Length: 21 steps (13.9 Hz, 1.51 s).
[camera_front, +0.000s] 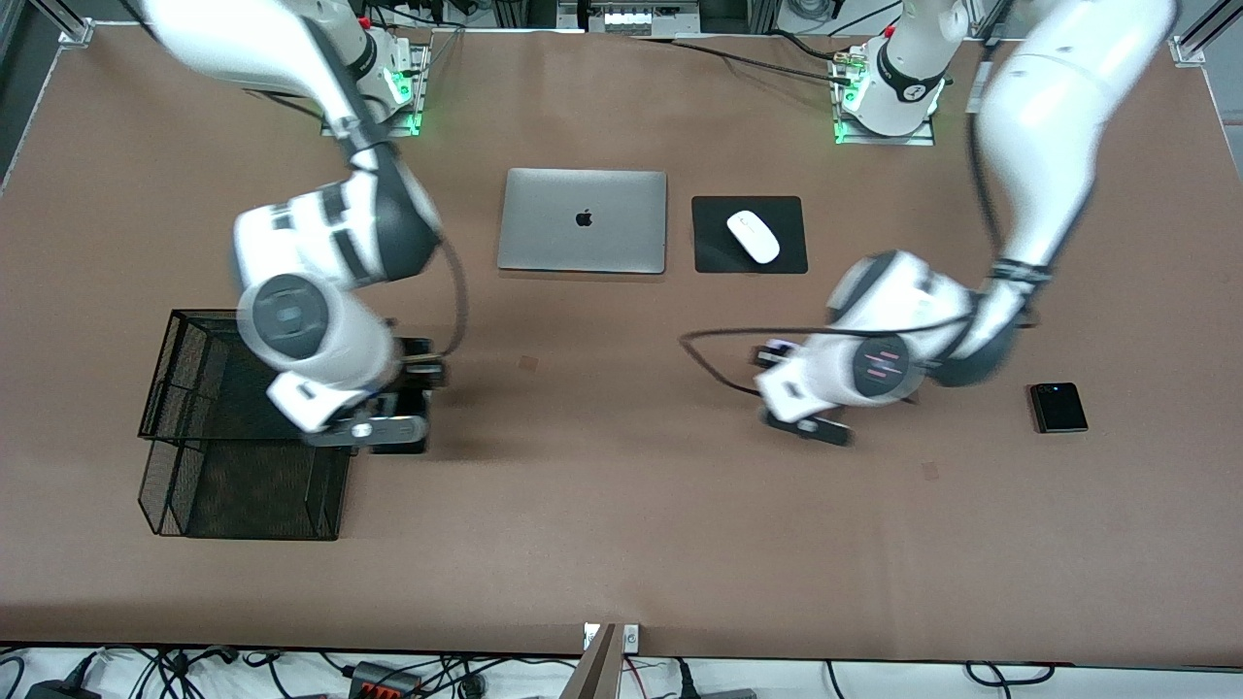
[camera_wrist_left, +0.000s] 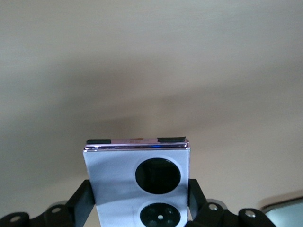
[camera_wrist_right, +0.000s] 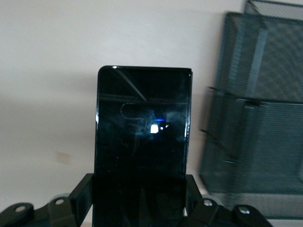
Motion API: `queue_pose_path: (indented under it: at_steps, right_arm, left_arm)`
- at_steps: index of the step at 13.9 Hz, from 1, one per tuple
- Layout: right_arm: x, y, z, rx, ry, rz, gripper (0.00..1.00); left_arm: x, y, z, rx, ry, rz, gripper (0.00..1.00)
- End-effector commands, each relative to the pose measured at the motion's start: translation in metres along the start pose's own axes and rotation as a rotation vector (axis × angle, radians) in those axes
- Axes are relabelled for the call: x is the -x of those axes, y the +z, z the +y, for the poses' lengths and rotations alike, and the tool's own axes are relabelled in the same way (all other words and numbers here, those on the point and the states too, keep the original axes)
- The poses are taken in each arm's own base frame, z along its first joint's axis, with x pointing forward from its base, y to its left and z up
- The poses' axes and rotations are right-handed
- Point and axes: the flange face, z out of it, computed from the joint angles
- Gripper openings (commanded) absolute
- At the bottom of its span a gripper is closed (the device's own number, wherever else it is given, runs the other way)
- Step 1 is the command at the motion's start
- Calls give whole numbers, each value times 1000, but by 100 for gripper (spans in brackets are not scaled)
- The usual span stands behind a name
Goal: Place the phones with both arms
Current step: 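Carry the black phone to the basket while the left gripper carries the white phone, then release the black phone into the basket while the left gripper sets down the white phone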
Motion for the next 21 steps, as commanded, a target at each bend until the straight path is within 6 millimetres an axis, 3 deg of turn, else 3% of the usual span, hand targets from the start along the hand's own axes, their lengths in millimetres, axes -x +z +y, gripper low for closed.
queue_pose_path:
  at_steps: [1,3,4,7,8,9,10,13,15,16,17,19,20,21]
  right_arm:
    - [34,0,48,-1,-28,-78,32]
    - [49,5,80,-3,4,-140,32]
    - [51,7,95,-5,17,-168,32]
    - [49,24,134,-19,54,-202,32]
    - [44,37,142,-22,62,-205,32]
    - [40,43,147,-25,69,-196,33]
    - [36,51,147,-26,70,-193,33]
    - [28,67,151,-28,74,-182,35]
    - [20,79,149,-30,73,-157,37]
    - [15,88,149,-32,59,-142,39]
    - [11,97,152,-37,42,-133,47]
    - [12,98,161,-40,49,-138,100]
    - [13,92,162,-40,50,-140,100]
    - [15,81,164,-40,54,-134,100]
  left_arm:
    - [-4,32,55,58,-57,43,25]
    - [1,65,113,119,-83,90,25]
    - [6,76,131,130,-100,91,26]
    - [17,92,159,134,-101,88,29]
    - [18,99,161,127,-106,79,36]
    - [16,104,154,114,-113,80,61]
    - [14,103,151,104,-112,89,100]
    - [11,79,141,96,-126,111,100]
    - [12,37,107,17,-163,82,100]
    - [11,14,72,-39,-199,55,100]
    - [9,-5,33,-92,-241,38,100]
    - [11,-28,-27,-183,-310,-1,100]
    - [10,-34,-67,-227,-353,-16,100]
    - [10,-47,-119,-265,-380,-24,100]
